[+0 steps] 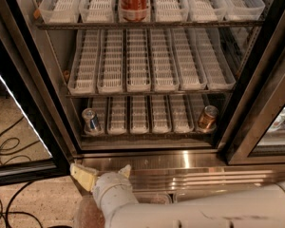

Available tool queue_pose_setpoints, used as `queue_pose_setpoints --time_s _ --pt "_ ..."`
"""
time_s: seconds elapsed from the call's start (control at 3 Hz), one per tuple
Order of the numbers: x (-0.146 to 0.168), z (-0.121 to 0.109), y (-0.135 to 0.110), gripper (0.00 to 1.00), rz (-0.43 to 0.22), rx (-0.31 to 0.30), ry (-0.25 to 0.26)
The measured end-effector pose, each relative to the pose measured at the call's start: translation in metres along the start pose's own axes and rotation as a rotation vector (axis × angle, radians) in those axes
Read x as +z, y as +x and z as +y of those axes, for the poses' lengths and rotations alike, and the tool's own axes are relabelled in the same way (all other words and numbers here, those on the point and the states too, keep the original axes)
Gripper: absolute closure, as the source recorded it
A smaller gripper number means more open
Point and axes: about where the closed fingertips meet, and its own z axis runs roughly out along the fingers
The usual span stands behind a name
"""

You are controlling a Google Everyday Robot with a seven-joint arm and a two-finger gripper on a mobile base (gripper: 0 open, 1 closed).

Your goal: Pick orange can from bottom shelf of fridge

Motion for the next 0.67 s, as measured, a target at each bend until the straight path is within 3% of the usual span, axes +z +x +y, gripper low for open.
queue_pose_setpoints --time_s 0.33,0.67 --pt "0.005 0.012 0.004 0.00 -0.008 0.006 0.016" --pt "0.018 -0.042 -0.009 0.00 -0.071 0.145 0.222"
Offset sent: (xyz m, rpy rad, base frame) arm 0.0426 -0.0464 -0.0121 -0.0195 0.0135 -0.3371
